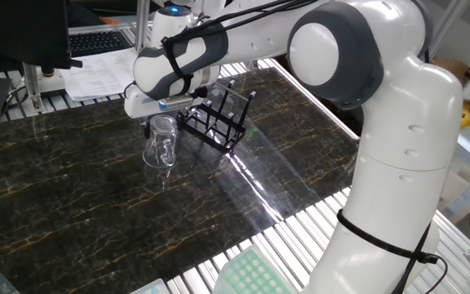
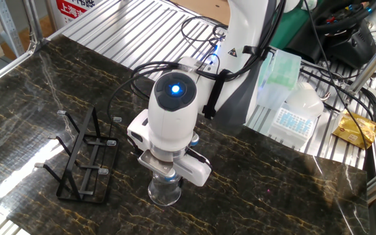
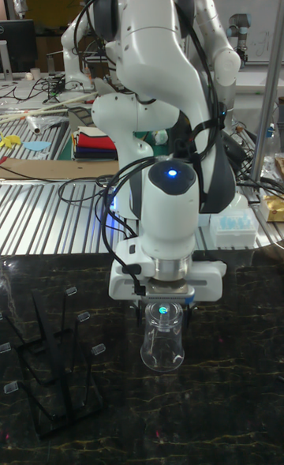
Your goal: Put the cup on the cup rack
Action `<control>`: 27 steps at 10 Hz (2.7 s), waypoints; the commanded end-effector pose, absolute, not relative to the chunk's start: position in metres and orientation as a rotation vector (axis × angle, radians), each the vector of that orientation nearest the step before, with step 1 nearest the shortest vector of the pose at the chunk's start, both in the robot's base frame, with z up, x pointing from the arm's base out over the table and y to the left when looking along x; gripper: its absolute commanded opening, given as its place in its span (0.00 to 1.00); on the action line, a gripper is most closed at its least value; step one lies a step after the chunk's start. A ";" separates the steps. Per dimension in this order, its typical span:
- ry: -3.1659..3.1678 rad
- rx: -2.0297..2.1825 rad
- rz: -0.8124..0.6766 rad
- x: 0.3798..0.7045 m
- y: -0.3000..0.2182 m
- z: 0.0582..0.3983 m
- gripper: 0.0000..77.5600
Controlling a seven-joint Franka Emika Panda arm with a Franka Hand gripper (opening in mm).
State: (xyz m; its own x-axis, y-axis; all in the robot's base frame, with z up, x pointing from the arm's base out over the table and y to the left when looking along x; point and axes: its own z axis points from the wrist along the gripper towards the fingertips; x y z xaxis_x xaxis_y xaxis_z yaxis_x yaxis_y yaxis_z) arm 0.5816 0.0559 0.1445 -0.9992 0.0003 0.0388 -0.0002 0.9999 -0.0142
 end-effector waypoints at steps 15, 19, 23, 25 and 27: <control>-3.082 0.000 0.041 0.580 0.057 0.145 0.01; -3.082 0.000 0.041 0.580 0.057 0.145 0.01; -3.082 0.000 0.041 0.580 0.057 0.145 0.01; -3.082 0.000 0.041 0.580 0.057 0.145 0.01; -3.052 -0.024 0.046 0.591 0.059 0.191 0.01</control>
